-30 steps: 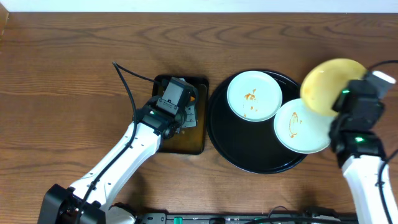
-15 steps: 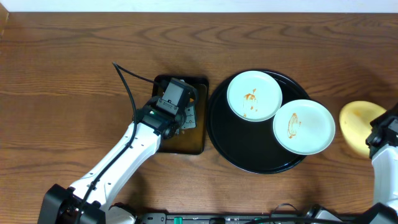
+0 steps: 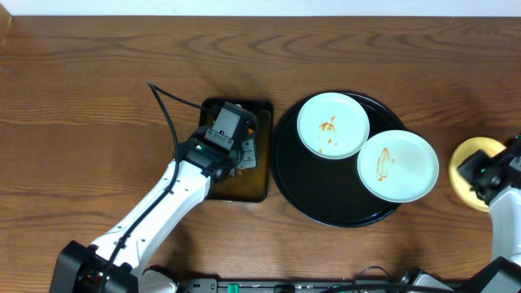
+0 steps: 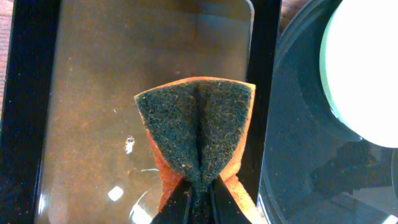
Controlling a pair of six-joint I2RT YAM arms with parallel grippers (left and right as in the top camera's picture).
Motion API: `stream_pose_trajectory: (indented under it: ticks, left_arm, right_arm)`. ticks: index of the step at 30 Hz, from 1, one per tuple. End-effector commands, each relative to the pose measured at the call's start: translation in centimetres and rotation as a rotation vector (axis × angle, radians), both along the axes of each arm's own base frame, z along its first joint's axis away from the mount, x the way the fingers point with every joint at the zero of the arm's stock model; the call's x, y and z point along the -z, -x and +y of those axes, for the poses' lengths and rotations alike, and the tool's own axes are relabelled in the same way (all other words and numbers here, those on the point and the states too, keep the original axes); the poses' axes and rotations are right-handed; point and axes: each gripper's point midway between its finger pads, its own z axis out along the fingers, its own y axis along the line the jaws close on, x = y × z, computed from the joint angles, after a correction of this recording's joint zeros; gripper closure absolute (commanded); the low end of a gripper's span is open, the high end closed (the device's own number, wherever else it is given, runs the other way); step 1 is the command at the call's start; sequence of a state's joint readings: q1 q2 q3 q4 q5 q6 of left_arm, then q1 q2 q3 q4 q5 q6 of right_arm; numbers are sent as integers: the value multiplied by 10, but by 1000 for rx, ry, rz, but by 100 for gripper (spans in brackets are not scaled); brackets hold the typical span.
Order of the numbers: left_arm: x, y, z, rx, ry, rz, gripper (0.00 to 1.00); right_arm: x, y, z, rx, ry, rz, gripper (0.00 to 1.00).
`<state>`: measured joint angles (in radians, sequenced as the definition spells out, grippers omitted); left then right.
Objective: Clean dirty plates on tray and stack at the side
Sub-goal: 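Set the yellow plate down right of the round tray and release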
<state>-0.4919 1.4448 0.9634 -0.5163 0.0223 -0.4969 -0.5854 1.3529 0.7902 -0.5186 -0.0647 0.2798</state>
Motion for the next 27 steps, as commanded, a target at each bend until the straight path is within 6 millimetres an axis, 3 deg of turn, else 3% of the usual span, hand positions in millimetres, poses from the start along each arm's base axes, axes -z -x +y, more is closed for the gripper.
stream_pose_trajectory:
  ticks: [1,5,9,16,24,27]
  left_arm:
    - [-1,-3,3,-5,-13,-11,92]
    - [-1,-2,3,-5,-13,-11,92]
    - [-1,-2,3,-5,-13,-11,92]
    - [-1,-2,3,-5,-13,-11,92]
    - [-1,-3,3,-5,-13,-11,92]
    - [-1,-2,3,-5,-13,-11,92]
  right_arm:
    - [-7,-9,41,-157,-185,-71,58]
    - [3,10,61,-210,-252,7,46]
    - [7,21,68,-252,-268,56,44]
    - [19,27,72,-252,-278,66,60]
    - [49,34,82,-254,-292,41,61]
    - [51,29,88,-274,-310,-5,71]
